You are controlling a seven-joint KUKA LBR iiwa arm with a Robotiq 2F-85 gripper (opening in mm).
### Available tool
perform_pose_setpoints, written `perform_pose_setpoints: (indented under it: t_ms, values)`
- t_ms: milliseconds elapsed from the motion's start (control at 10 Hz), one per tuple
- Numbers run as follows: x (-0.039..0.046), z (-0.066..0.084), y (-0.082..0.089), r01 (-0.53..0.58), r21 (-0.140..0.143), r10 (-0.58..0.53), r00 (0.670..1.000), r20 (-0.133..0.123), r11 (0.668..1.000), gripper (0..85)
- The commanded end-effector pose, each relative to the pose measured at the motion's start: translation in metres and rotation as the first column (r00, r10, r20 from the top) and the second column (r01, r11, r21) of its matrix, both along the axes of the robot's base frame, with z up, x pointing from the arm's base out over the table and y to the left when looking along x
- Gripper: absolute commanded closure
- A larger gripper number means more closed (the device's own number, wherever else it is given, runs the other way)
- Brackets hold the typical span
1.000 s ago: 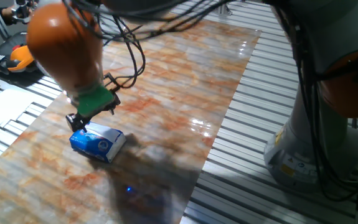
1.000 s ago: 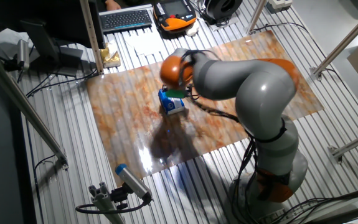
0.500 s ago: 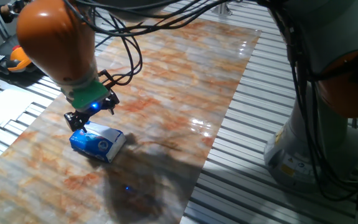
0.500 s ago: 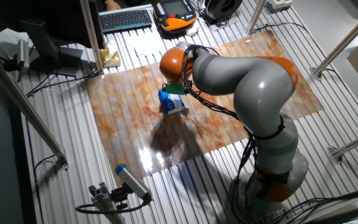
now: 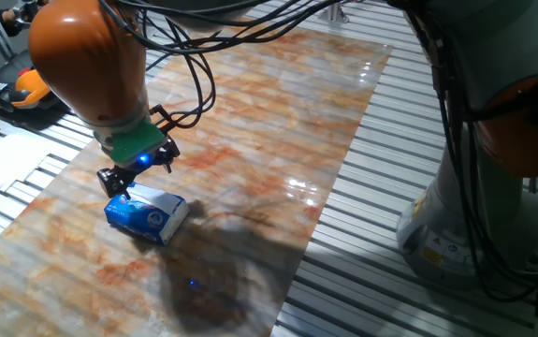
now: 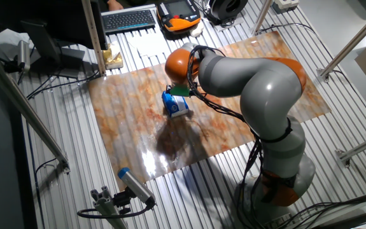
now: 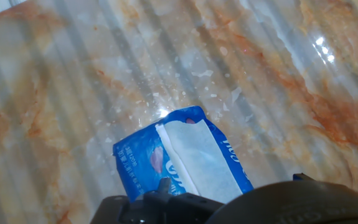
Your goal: Pull out a napkin
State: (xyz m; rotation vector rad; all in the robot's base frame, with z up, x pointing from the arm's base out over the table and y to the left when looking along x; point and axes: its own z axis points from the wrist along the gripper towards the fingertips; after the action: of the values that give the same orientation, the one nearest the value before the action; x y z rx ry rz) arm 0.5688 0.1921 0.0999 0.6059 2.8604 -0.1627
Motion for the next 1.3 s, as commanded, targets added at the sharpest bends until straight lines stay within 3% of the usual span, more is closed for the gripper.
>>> perform_pose_setpoints:
  t_ms: [0, 1200]
  values:
    - [-0.0001, -0.0001, 0.0001, -0.001, 0.001, 0.001, 1.0, -0.001, 1.0, 0.0]
    - [-0.0002, -0.0004, 0.0001, -0.005, 0.011, 0.005, 1.0, -0.01, 1.0, 0.0]
